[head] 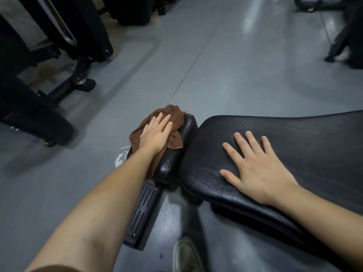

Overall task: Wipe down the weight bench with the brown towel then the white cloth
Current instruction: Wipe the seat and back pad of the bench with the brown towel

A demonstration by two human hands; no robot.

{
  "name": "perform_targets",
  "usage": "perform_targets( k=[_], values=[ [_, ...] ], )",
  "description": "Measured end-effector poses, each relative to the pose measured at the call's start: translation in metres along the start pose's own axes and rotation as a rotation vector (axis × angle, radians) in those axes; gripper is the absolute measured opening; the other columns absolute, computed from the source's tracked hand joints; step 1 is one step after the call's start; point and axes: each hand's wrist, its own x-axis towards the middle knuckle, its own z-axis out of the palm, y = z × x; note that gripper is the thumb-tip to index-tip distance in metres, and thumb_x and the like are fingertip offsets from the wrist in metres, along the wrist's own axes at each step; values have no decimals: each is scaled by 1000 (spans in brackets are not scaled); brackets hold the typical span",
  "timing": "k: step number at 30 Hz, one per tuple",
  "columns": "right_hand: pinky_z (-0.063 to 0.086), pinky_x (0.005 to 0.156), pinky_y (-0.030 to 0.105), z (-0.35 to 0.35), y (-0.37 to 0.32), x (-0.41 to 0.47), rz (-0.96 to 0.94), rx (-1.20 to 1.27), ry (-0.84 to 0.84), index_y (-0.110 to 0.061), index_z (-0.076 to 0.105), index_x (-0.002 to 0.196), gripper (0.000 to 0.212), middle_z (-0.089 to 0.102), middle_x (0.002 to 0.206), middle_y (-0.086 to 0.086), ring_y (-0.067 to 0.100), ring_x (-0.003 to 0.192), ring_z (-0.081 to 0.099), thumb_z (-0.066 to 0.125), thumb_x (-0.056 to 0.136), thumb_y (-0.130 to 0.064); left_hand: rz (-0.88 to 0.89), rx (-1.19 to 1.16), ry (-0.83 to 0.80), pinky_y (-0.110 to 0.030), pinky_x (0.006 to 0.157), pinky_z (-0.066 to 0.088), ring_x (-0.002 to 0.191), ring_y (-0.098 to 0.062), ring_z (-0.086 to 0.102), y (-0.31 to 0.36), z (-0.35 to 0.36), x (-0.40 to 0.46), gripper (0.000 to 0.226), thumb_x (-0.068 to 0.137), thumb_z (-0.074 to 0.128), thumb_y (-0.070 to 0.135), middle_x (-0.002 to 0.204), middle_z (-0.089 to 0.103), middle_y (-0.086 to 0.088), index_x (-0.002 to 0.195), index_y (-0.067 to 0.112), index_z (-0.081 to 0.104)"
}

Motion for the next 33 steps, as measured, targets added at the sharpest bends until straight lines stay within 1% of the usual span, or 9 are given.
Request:
perform_targets(
  k=[3, 8, 11, 16, 20, 23, 27, 31, 33],
  values=[
    [5, 122, 59, -3, 0, -1, -2, 3, -21, -27, 14, 162, 90, 7, 168, 15, 37, 155, 1, -1, 88, -75, -48, -13, -5, -40, 125, 1, 154, -9, 0, 2, -2, -18, 52, 104, 19, 58, 168, 7, 14, 155, 47, 22],
    [0, 122, 58, -6, -1, -3, 1, 8, -42, -28, 2, 162, 90, -5, 169, 13, 36, 154, -9, -7, 84, -74, -10, -17, 0, -39, 125, 0, 154, -8, -1, -2, -1, -66, 52, 105, 20, 57, 167, 6, 15, 155, 46, 22],
    [-1, 122, 58, -8, -2, -4, 3, -4, -60, -27, 0, 162, 90, -6, 169, 13, 35, 154, -10, -7, 85, -73, 47, -5, 6, -37, 125, 0, 154, -8, -1, -8, 2, -93, 51, 105, 19, 56, 167, 6, 16, 155, 47, 22],
    [-1, 122, 58, -10, -3, -5, 2, -11, -66, -27, -2, 161, 90, -7, 169, 13, 36, 154, -11, -8, 84, -73, 232, 72, 10, -38, 124, 1, 155, -11, -2, -11, 6, -123, 61, 96, 13, 67, 167, 7, 19, 154, 50, 21],
    [0, 122, 58, -8, -2, -3, 3, -24, -65, -26, -1, 162, 90, -6, 169, 13, 36, 154, -11, -8, 84, -72, 274, 81, -51, -42, 124, 0, 155, -13, -3, -3, 1, -107, 54, 100, 21, 64, 167, 4, 20, 153, 52, 21],
    [1, 122, 58, -5, -1, -2, 1, -15, -48, -26, 1, 161, 91, -4, 169, 14, 36, 154, -9, -9, 84, -73, 237, 37, -90, -46, 124, -1, 155, -13, -3, 5, -3, -81, 49, 106, 26, 55, 167, 4, 19, 154, 51, 21],
    [1, 122, 58, -4, -1, -1, -1, -13, -42, -26, 3, 162, 93, -3, 169, 14, 37, 154, -8, -11, 82, -73, 177, 37, -127, -49, 124, -1, 155, -14, -5, 15, -7, -43, 50, 105, 22, 57, 167, 2, 19, 155, 51, 19],
    [6, 122, 59, -2, -1, 0, 3, -10, -20, -25, 13, 162, 92, 5, 168, 16, 38, 155, -1, -5, 85, -74, 102, 43, -129, -51, 123, -2, 155, -14, -5, 24, -7, -13, 49, 105, 18, 58, 167, 1, 19, 154, 52, 17],
    [6, 122, 59, 0, -1, 0, 4, -6, -17, -26, 13, 162, 91, 6, 168, 16, 37, 155, 0, -3, 86, -74, 62, 30, -120, -51, 123, -1, 155, -14, -4, 27, -7, -1, 50, 105, 17, 58, 167, 2, 18, 154, 51, 19]
  ],
)
